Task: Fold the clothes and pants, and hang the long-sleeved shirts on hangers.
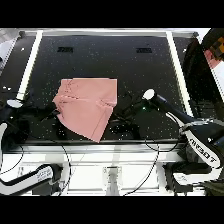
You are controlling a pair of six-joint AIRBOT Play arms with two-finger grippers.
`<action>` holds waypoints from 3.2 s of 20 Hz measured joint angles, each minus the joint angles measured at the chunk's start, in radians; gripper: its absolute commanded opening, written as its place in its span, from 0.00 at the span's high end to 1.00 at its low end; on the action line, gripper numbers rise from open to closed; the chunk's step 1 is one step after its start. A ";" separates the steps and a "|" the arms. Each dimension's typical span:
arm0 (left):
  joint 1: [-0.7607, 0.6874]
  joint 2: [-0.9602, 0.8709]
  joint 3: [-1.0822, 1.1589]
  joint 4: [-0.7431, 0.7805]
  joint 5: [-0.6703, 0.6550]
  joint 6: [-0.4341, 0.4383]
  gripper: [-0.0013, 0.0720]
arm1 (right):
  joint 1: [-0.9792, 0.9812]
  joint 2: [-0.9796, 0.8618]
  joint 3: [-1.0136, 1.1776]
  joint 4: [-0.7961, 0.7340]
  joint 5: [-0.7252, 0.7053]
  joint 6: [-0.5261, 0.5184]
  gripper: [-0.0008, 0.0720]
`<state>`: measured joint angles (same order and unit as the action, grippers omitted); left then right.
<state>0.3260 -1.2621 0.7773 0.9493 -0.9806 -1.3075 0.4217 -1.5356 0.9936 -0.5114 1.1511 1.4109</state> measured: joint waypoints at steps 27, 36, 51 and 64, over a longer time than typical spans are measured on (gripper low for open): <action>-0.262 0.048 0.000 -0.042 0.042 -0.012 0.97 | -0.073 0.101 -0.249 -0.034 -0.019 -0.041 0.56; -0.262 0.048 0.000 -0.042 0.042 -0.011 0.97 | -0.073 0.101 -0.257 -0.034 -0.026 -0.097 0.57; -0.262 0.048 0.000 -0.042 0.040 -0.008 0.97 | -0.073 0.003 -0.254 0.043 -0.051 -0.107 0.57; -0.262 0.048 0.000 -0.042 0.034 -0.008 0.97 | -0.073 -0.009 -0.254 0.086 -0.095 -0.150 0.98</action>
<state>0.0643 -1.2144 0.7773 0.9070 -0.9470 -1.3155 0.3489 -1.5448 0.7395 -0.4252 1.0561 1.2610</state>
